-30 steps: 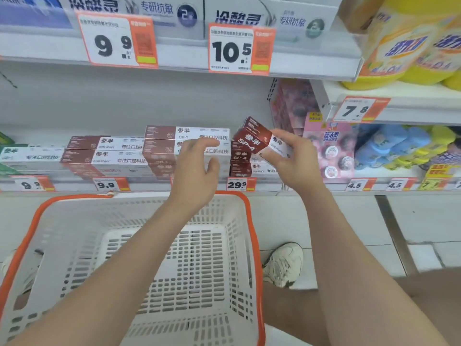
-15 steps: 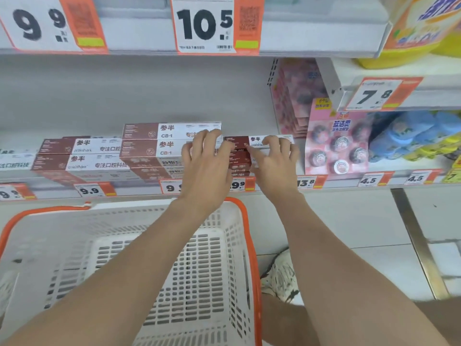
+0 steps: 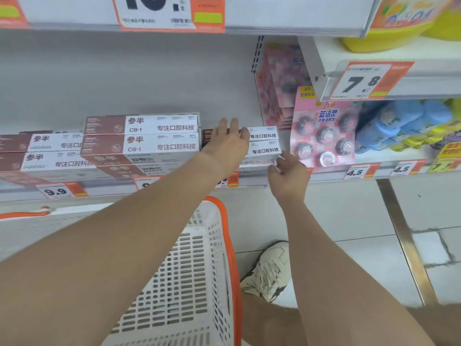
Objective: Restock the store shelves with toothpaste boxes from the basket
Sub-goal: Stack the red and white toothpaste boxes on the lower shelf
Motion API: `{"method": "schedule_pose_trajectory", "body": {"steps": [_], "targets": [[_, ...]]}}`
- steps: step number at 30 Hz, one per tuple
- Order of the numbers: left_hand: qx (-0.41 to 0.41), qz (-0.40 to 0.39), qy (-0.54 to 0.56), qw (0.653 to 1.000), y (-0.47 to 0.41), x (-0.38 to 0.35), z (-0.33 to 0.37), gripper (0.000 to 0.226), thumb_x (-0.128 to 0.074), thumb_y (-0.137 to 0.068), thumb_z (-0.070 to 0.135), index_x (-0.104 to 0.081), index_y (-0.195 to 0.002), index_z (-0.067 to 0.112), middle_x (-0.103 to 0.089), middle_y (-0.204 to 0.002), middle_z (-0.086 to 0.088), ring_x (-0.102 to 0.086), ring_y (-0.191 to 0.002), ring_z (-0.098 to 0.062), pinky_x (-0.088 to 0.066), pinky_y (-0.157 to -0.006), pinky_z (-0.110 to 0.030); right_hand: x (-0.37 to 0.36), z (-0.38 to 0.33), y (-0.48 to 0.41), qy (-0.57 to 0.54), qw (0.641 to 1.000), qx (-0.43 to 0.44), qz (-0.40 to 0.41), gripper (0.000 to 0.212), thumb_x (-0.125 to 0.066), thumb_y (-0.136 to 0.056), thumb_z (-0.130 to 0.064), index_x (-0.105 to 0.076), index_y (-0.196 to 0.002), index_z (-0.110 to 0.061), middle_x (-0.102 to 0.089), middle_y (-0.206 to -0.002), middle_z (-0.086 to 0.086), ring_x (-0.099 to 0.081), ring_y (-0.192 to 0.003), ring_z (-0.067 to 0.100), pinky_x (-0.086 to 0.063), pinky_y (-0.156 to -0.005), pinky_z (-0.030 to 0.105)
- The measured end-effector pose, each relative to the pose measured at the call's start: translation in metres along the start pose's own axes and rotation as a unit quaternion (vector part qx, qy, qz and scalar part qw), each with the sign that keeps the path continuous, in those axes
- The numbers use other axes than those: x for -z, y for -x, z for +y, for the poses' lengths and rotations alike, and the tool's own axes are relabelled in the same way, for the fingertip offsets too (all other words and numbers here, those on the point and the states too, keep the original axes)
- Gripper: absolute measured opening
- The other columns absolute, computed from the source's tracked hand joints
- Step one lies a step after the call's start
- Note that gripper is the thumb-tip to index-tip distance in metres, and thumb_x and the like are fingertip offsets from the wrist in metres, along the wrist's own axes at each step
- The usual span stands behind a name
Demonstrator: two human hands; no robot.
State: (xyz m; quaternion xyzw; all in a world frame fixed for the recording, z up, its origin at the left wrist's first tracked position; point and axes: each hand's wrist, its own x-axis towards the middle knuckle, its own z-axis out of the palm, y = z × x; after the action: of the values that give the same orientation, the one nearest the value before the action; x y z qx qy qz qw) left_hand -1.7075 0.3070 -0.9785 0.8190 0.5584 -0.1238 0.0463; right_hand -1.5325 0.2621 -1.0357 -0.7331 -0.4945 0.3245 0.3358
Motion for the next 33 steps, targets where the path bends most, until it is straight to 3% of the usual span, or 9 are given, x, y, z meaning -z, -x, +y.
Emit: {"method": "schedule_pose_trajectory", "body": {"steps": [3, 7, 10, 12, 15, 18, 22, 33], "targets": [[0.017, 0.004, 0.04, 0.999, -0.006, -0.005, 0.0, 0.078, -0.076, -0.088, 0.001, -0.032, -0.152, 0.002, -0.035, -0.154, -0.028, -0.034, -0.142, -0.053, -0.036, -0.115, -0.063, 0.0, 0.006, -0.005, 0.03, 0.999, 0.034, 0.005, 0.049, -0.067, -0.085, -0.003, -0.045, -0.071, -0.045, -0.051, -0.058, -0.025, -0.051, -0.061, -0.006, -0.039, -0.063, 0.014], [0.003, 0.054, 0.071, 0.996, -0.004, -0.013, -0.002, 0.072, -0.079, -0.079, -0.004, -0.047, -0.143, 0.007, -0.054, -0.133, -0.017, -0.052, -0.121, -0.042, -0.048, -0.105, -0.052, 0.002, 0.008, -0.01, 0.043, 0.998, 0.049, 0.024, 0.05, -0.071, -0.084, 0.0, -0.046, -0.065, -0.039, -0.054, -0.057, -0.019, -0.057, -0.059, -0.013, -0.039, -0.06, 0.006], [-0.006, 0.051, 0.103, 0.993, -0.003, -0.012, -0.006, 0.062, -0.081, -0.083, 0.003, -0.054, -0.138, 0.009, -0.056, -0.125, -0.013, -0.053, -0.12, -0.041, -0.049, -0.102, -0.053, 0.001, 0.013, -0.01, 0.039, 0.997, 0.05, 0.042, 0.044, -0.072, -0.083, 0.003, -0.052, -0.068, -0.033, -0.059, -0.061, -0.018, -0.062, -0.063, -0.012, -0.043, -0.065, 0.008], [-0.014, 0.048, 0.106, 0.993, -0.001, -0.011, -0.008, 0.06, -0.084, -0.082, 0.006, -0.057, -0.136, 0.011, -0.057, -0.123, -0.012, -0.054, -0.117, -0.039, -0.05, -0.098, -0.054, -0.001, 0.017, -0.01, 0.029, 0.998, 0.035, 0.043, 0.023, -0.069, -0.083, 0.004, -0.066, -0.08, -0.018, -0.069, -0.071, -0.011, -0.073, -0.076, 0.004, -0.057, -0.078, 0.028], [-0.015, 0.049, 0.102, 0.993, 0.002, -0.013, -0.006, 0.064, -0.084, -0.083, 0.005, -0.057, -0.14, 0.012, -0.054, -0.14, -0.015, -0.052, -0.127, -0.042, -0.048, -0.104, -0.055, -0.003, 0.017, -0.009, 0.021, 0.999, 0.017, 0.046, 0.015, -0.07, -0.085, 0.003, -0.073, -0.093, -0.01, -0.072, -0.078, -0.01, -0.076, -0.085, 0.013, -0.059, -0.089, 0.038], [-0.008, 0.05, 0.096, 0.994, 0.005, -0.013, -0.005, 0.068, -0.081, -0.086, 0.003, -0.053, -0.147, 0.013, -0.045, -0.155, -0.018, -0.044, -0.138, -0.043, -0.042, -0.113, -0.054, -0.004, 0.016, -0.009, 0.028, 0.998, 0.017, 0.052, 0.011, -0.074, -0.086, -0.001, -0.072, -0.093, -0.01, -0.077, -0.081, -0.005, -0.076, -0.083, 0.016, -0.058, -0.088, 0.039], [-0.008, 0.052, 0.095, 0.994, 0.007, -0.01, -0.003, 0.066, -0.08, -0.089, 0.004, -0.053, -0.148, 0.013, -0.044, -0.156, -0.019, -0.044, -0.139, -0.043, -0.04, -0.115, -0.053, -0.006, 0.018, -0.009, 0.033, 0.998, 0.002, 0.061, 0.012, -0.074, -0.087, -0.003, -0.072, -0.096, -0.011, -0.08, -0.087, -0.001, -0.076, -0.086, 0.019, -0.057, -0.09, 0.042], [-0.021, 0.053, 0.092, 0.994, 0.003, -0.011, -0.003, 0.064, -0.086, -0.085, 0.013, -0.058, -0.142, 0.015, -0.05, -0.15, -0.018, -0.051, -0.129, -0.039, -0.048, -0.106, -0.051, -0.005, 0.016, -0.008, 0.042, 0.997, -0.001, 0.068, 0.016, -0.066, -0.089, -0.001, -0.071, -0.096, -0.014, -0.079, -0.086, -0.002, -0.074, -0.085, 0.022, -0.052, -0.08, 0.027]]}}
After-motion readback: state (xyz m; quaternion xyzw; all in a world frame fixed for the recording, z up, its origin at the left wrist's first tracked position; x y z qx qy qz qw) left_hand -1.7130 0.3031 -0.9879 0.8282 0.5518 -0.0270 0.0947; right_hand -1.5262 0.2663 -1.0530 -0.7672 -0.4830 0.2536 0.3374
